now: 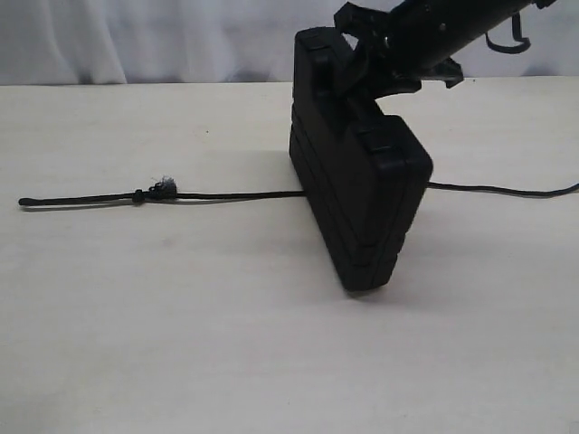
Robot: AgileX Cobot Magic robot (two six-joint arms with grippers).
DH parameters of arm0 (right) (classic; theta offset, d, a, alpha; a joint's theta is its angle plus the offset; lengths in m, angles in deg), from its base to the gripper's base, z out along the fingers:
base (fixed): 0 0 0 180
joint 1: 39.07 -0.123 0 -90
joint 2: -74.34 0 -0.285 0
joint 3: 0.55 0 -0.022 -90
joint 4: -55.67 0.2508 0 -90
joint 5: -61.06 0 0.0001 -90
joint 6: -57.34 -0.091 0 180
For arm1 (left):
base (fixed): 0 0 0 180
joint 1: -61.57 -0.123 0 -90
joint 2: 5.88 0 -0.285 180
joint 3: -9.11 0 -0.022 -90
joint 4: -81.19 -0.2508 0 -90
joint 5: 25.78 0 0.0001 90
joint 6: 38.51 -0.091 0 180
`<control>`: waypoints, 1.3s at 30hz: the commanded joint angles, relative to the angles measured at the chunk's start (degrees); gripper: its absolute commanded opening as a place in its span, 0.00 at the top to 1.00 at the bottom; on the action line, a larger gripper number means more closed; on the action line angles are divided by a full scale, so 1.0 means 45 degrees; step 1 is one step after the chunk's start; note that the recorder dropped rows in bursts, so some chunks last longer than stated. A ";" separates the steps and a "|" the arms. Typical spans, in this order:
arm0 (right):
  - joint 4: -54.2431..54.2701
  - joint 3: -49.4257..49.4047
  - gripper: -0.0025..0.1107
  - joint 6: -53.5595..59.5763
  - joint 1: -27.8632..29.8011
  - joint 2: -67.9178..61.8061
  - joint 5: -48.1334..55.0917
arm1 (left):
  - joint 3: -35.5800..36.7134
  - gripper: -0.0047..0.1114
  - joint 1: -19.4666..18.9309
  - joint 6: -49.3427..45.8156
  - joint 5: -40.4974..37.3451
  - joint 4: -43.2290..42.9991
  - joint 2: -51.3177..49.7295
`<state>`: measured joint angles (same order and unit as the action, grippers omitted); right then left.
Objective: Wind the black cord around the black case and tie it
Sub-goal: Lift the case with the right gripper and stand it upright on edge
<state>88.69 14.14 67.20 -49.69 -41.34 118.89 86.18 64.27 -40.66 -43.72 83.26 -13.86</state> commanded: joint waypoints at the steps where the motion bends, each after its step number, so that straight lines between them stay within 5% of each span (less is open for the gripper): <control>1: -0.2028 -0.0180 0.73 0.0179 0.0148 -0.0300 -0.0497 | 0.0033 0.96 -0.0008 0.0072 0.0051 0.0019 0.0044; 39: -0.3847 -0.0293 0.73 -0.0145 -0.0073 0.1252 -0.0418 | 0.0033 0.96 -0.0008 0.0072 0.0051 0.0019 0.0044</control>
<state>73.86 12.64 67.20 -49.35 -36.67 116.64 86.18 64.27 -40.66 -43.72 83.26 -13.86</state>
